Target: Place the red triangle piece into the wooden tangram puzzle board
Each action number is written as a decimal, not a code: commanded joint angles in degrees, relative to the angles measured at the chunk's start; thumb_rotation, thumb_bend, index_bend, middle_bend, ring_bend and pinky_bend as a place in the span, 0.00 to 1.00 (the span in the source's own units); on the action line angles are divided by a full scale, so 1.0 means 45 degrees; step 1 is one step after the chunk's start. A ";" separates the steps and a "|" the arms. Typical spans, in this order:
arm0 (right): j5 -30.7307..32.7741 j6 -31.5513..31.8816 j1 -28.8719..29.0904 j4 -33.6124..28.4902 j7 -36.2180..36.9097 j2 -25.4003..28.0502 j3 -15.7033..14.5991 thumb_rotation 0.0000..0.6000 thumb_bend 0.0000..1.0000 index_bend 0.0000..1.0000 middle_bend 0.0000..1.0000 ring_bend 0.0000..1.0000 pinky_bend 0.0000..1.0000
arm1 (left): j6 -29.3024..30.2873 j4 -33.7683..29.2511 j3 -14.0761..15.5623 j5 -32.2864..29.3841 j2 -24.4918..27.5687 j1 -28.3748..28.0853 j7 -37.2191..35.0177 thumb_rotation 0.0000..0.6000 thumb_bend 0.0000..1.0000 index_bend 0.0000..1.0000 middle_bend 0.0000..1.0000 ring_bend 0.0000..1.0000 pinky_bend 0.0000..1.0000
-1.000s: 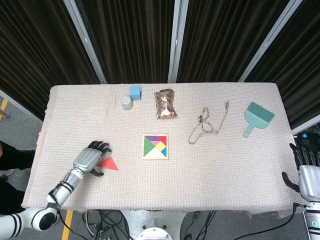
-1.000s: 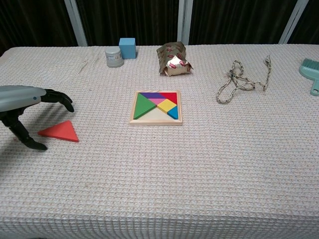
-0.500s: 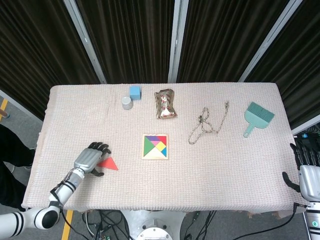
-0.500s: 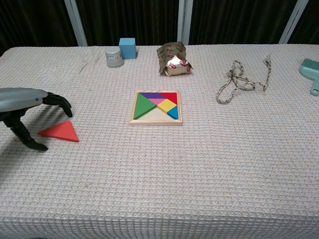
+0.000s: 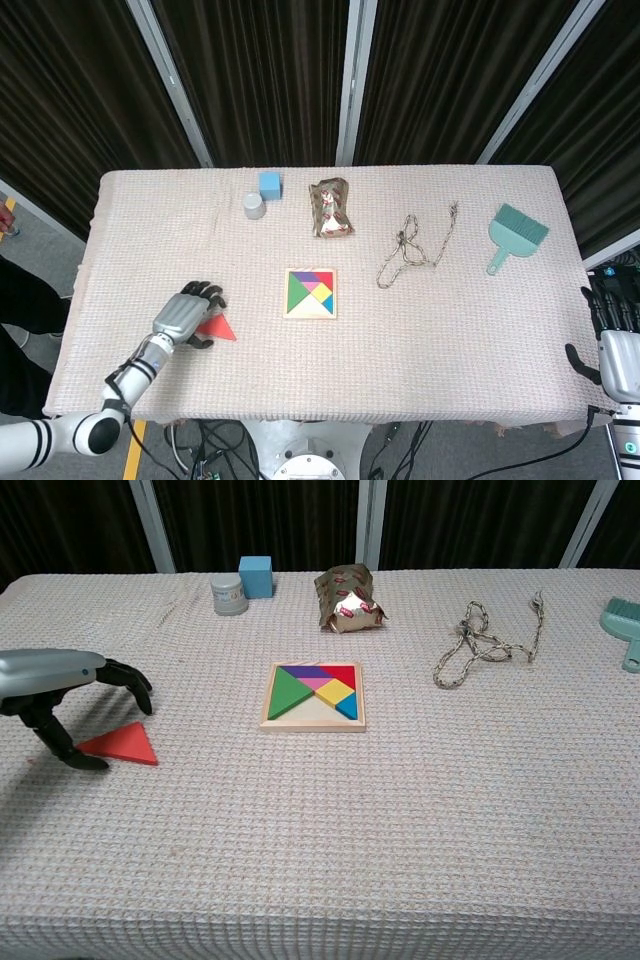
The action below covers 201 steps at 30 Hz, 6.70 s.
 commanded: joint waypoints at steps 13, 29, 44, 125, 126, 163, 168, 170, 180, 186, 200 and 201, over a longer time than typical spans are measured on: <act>0.0016 -0.0021 0.0000 0.0000 -0.0042 -0.0018 -0.0009 1.00 0.23 0.00 0.00 0.00 0.00 | 0.0285 0.0071 0.0107 -0.0209 -0.0101 -0.0146 -0.0053 1.00 0.20 0.34 0.12 0.00 0.00; 0.0184 -0.0207 0.0009 0.0115 0.0047 -0.0020 -0.0014 1.00 0.23 0.00 0.00 0.00 0.00 | 0.0526 0.0209 0.0222 -0.0303 -0.0311 -0.0197 -0.0116 1.00 0.21 0.35 0.13 0.00 0.00; 0.0181 -0.0197 0.0001 0.0091 0.0057 0.0010 -0.0011 1.00 0.23 0.00 0.00 0.00 0.00 | 0.0646 0.0187 0.0245 -0.0366 -0.0335 -0.0209 -0.0209 1.00 0.24 0.40 0.14 0.00 0.00; -0.0925 0.2071 -0.0603 0.0550 0.1371 -0.0058 0.0421 1.00 0.23 0.00 0.00 0.00 0.00 | 0.4684 0.0827 -0.4090 -0.9255 -0.6234 -0.5435 0.6037 1.00 0.32 0.50 0.17 0.00 0.00; -0.0933 0.2113 -0.0617 0.0559 0.1396 -0.0056 0.0433 1.00 0.23 0.00 0.00 0.00 0.00 | 0.4667 0.0879 -0.4094 -0.9246 -0.6266 -0.5462 0.6054 1.00 0.32 0.50 0.17 0.00 0.00; -0.0807 0.2127 -0.0729 0.0648 0.1612 0.0055 0.0510 1.00 0.23 0.00 0.00 0.00 0.00 | 0.4098 0.1861 -0.4095 -0.8925 -0.6735 -0.5722 0.6103 1.00 0.32 0.47 0.17 0.00 0.00; -0.0736 0.2044 -0.0732 0.0628 0.1561 0.0060 0.0500 1.00 0.23 0.00 0.00 0.00 0.00 | 0.4142 0.1820 -0.4056 -0.8801 -0.6723 -0.5685 0.6079 1.00 0.31 0.44 0.17 0.00 0.00; -0.0729 0.2037 -0.0734 0.0620 0.1540 0.0063 0.0501 1.00 0.23 0.00 0.00 0.00 0.00 | 0.4141 0.1784 -0.4035 -0.8770 -0.6714 -0.5670 0.6081 1.00 0.32 0.43 0.17 0.00 0.00; -0.0709 0.2014 -0.0755 0.0581 0.1505 0.0099 0.0492 1.00 0.23 0.00 0.00 0.00 0.00 | 0.3955 0.1928 -0.3930 -0.8465 -0.6728 -0.5526 0.5791 1.00 0.31 0.31 0.15 0.00 0.00; -0.0683 0.1978 -0.0754 0.0583 0.1485 0.0095 0.0493 1.00 0.23 0.00 0.00 0.00 0.00 | 0.4026 0.1775 -0.3879 -0.8246 -0.6670 -0.5415 0.5663 1.00 0.31 0.23 0.15 0.00 0.00; -0.0728 0.2020 -0.0773 0.0550 0.1436 0.0093 0.0486 1.00 0.23 0.00 0.00 0.00 0.00 | 0.4333 0.1279 -0.3918 -0.8214 -0.6352 -0.5324 0.5856 1.00 0.30 0.27 0.14 0.00 0.00; -0.0729 0.2018 -0.0774 0.0553 0.1441 0.0091 0.0483 1.00 0.23 0.00 0.00 0.00 0.00 | 0.4340 0.1234 -0.3892 -0.8280 -0.6307 -0.5305 0.5911 1.00 0.30 0.27 0.14 0.00 0.00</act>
